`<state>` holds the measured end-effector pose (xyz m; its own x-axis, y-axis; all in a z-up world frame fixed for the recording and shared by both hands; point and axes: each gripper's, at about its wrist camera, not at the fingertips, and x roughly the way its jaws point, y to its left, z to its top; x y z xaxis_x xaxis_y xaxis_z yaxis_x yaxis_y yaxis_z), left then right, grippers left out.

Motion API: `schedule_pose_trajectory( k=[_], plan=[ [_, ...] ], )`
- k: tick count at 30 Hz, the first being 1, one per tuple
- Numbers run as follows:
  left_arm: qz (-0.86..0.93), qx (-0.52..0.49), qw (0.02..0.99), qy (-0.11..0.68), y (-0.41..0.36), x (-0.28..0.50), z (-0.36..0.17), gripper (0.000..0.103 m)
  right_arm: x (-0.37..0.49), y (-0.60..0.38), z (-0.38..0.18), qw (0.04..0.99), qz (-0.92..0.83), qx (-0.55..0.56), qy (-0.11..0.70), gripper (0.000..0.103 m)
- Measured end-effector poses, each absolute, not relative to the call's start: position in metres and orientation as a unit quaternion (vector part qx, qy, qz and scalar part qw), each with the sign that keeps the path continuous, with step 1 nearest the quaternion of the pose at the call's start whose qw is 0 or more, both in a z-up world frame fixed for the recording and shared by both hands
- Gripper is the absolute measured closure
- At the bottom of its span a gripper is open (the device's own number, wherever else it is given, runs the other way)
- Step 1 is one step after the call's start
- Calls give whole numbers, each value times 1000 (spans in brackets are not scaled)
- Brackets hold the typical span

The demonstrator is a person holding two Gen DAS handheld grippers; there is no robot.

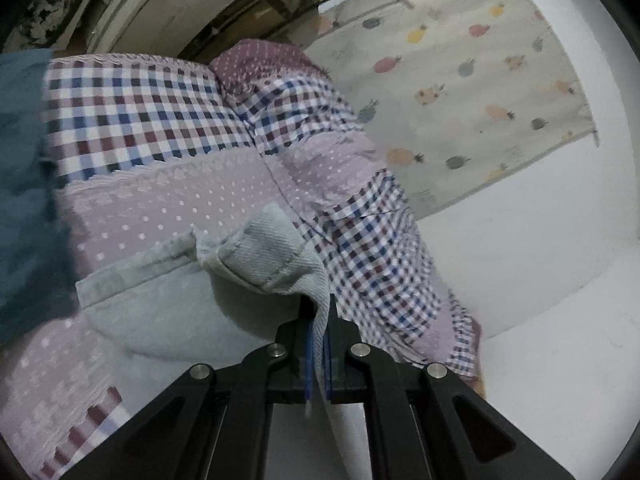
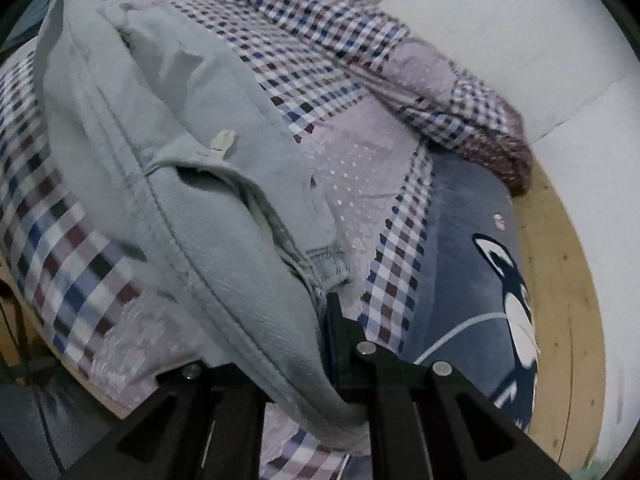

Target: Fold clothes

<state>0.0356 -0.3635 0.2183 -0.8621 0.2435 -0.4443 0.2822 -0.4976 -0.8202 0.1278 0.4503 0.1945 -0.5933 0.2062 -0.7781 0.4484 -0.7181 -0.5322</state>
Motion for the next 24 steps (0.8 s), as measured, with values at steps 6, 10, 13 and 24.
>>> schedule_pose_trajectory(
  k=[6,10,13,24],
  plan=[
    [-821,300,23,485,-349,-66,204,101,25,472,201,69,-801,479,351,97],
    [-819,336,32,465,-332,-143,188,101,-44,487,185,71,-787,513,336,97],
    [-816,360,45,450,-314,-200,166,101,-97,495,151,63,-769,545,328,96],
    [-804,376,1,460,-319,-267,91,17,-130,531,90,-94,-789,552,252,24]
  ],
)
